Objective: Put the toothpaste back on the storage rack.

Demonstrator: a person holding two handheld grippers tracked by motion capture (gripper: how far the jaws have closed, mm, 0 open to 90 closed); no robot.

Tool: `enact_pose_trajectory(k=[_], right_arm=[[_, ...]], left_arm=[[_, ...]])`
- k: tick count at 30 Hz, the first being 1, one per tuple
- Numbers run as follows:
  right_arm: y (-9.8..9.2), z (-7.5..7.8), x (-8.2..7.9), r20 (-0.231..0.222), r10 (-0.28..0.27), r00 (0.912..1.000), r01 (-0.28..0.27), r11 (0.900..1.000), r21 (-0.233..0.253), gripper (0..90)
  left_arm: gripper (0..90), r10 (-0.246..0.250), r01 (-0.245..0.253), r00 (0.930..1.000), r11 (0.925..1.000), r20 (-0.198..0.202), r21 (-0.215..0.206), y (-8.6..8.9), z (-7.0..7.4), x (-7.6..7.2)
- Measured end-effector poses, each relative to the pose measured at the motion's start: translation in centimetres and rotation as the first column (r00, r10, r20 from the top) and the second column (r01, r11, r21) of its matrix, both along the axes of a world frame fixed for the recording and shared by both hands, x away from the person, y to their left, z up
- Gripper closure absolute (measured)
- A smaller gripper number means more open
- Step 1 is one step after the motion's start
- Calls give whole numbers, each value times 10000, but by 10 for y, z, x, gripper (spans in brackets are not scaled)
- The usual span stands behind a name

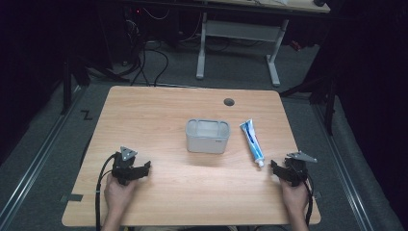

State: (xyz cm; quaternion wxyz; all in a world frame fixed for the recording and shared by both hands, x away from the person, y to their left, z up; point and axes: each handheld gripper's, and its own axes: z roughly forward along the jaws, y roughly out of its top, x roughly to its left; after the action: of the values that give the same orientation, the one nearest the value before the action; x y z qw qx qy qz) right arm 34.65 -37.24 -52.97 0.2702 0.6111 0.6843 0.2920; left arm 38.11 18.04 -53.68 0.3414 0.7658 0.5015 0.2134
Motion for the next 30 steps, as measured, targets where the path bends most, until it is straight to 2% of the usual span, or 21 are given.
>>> enact_pose_trajectory(k=[30], right_arm=[[0,0,0,-8,25,10000,-25,10000,21,369]], left_arm=[[231,5,-5,10000,9999,-15,-106,1,0,1]])
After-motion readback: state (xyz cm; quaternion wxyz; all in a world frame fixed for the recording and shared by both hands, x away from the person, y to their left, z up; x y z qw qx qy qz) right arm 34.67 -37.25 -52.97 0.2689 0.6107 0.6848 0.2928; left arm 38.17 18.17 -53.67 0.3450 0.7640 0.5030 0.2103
